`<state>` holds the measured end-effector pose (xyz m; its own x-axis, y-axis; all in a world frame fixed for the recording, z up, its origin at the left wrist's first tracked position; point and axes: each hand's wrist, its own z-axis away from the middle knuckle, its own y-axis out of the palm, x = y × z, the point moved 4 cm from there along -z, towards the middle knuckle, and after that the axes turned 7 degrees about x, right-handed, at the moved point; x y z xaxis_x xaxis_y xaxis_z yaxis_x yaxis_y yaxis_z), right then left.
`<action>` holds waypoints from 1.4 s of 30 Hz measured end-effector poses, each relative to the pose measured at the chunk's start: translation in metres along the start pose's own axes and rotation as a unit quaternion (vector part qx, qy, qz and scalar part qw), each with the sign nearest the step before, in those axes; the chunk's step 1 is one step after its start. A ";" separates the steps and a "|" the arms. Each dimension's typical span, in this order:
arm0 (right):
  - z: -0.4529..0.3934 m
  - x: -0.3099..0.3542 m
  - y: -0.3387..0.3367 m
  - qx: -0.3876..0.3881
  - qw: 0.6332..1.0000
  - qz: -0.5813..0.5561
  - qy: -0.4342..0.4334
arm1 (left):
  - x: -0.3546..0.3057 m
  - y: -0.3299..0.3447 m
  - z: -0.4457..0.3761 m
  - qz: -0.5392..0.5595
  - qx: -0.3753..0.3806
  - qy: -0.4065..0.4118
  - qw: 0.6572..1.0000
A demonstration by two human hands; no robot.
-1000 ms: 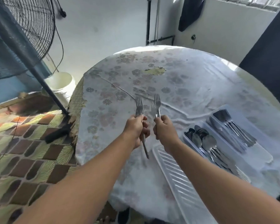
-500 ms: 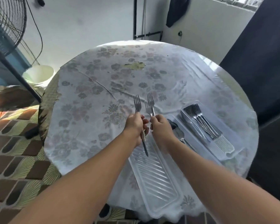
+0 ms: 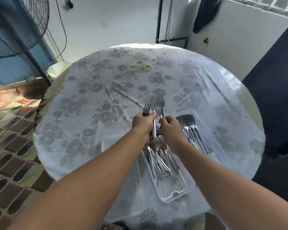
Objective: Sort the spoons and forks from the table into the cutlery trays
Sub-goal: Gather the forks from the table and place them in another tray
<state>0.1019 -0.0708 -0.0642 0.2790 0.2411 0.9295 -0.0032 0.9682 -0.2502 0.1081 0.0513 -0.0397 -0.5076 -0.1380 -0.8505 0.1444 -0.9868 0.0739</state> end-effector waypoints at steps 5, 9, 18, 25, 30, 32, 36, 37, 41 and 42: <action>0.002 -0.020 -0.062 0.015 0.999 0.029 -0.005 | 0.022 0.044 0.021 -0.026 -0.049 -0.002 0.998; 0.005 -0.045 -0.113 0.009 0.996 0.092 0.008 | 0.041 0.077 0.036 -0.085 -0.064 0.002 0.994; -0.011 -0.089 -0.144 0.054 0.980 0.186 0.035 | 0.061 0.119 0.029 -0.182 -0.041 0.025 0.982; -0.022 -0.094 -0.144 0.042 0.969 0.241 0.036 | 0.067 0.121 0.016 -0.220 -0.068 0.019 0.973; -0.027 -0.082 -0.139 0.057 0.946 0.319 -0.029 | 0.070 0.123 0.005 -0.235 -0.068 0.022 0.969; -0.027 -0.079 -0.137 0.081 0.926 0.364 -0.056 | 0.070 0.122 0.004 -0.240 -0.071 0.020 0.968; -0.024 -0.074 -0.137 0.105 0.890 0.432 -0.101 | 0.072 0.123 0.002 -0.249 -0.068 0.025 0.966; -0.024 -0.073 -0.137 0.107 0.887 0.436 -0.106 | 0.072 0.123 0.002 -0.255 -0.066 0.026 0.964; -0.028 -0.071 -0.140 0.091 0.897 0.420 -0.105 | 0.073 0.125 0.000 -0.272 -0.071 0.037 0.959; -0.030 -0.071 -0.140 0.092 0.899 0.415 -0.106 | 0.073 0.125 0.000 -0.274 -0.073 0.037 0.958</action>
<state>0.1112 -0.2256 -0.1033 -0.0807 0.8738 0.4796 -0.2897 0.4398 -0.8501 0.0886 -0.0822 -0.0924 -0.4800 0.4091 -0.7760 -0.0062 -0.8862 -0.4633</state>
